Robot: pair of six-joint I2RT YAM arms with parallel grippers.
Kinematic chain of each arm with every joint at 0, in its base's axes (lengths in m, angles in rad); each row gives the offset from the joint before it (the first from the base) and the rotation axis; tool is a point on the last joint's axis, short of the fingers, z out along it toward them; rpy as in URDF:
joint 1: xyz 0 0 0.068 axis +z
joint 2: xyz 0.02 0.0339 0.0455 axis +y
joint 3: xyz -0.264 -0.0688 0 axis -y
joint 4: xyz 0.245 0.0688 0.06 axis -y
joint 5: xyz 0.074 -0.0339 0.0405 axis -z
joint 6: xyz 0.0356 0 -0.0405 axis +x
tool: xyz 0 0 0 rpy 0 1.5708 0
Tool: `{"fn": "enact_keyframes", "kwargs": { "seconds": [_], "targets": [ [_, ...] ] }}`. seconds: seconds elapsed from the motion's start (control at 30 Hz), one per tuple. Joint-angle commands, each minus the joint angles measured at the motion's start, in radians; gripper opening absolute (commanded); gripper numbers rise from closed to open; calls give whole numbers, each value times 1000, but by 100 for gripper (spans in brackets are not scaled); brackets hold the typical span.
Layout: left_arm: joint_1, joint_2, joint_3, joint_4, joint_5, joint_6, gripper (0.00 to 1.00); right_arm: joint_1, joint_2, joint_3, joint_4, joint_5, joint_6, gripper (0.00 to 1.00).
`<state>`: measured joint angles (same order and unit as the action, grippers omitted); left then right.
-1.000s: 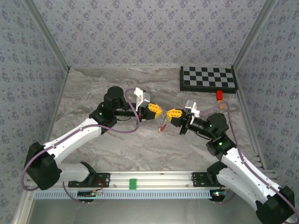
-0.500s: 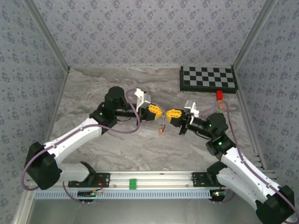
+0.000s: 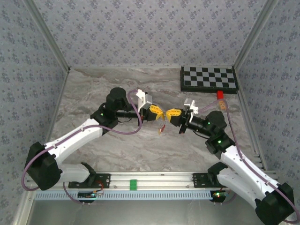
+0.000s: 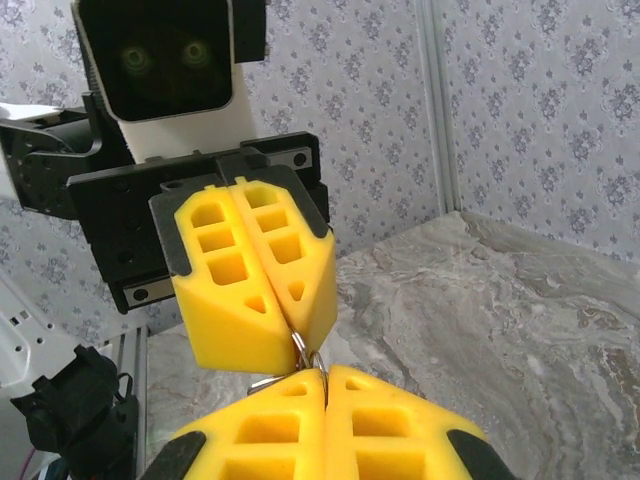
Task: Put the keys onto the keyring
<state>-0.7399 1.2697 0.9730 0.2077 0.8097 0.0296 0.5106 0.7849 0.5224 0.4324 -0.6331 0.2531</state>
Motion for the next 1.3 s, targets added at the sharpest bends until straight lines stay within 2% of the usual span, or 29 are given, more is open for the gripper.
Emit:
{"fn": "enact_keyframes", "kwargs": {
  "seconds": [0.0,0.23,0.53,0.57,0.63,0.67,0.93,1.07,1.27],
  "targets": [
    [-15,-44,-9,44,7,23,0,-20,7,45,-18,21,63,0],
    [-18,-55,-22,48,-9,33,0,-49,12,58,-21,15,141,0],
    [-32,-41,-9,16,-10,57,0,-50,12,61,1,6,162,0],
    [-32,-39,-8,14,-9,56,4,-50,12,62,2,6,164,0],
    [-32,-35,-4,8,-5,56,26,-49,12,63,9,6,164,0],
    [-32,-32,-1,6,-1,53,31,-49,13,62,12,8,164,0],
    [-31,-29,6,57,-19,-39,35,-46,19,40,70,4,149,0],
    [-24,-23,7,111,-74,-141,39,-46,22,14,141,-1,127,0],
    [-5,6,24,174,-66,-295,42,-47,40,-26,291,-4,106,0]
  ]
}}
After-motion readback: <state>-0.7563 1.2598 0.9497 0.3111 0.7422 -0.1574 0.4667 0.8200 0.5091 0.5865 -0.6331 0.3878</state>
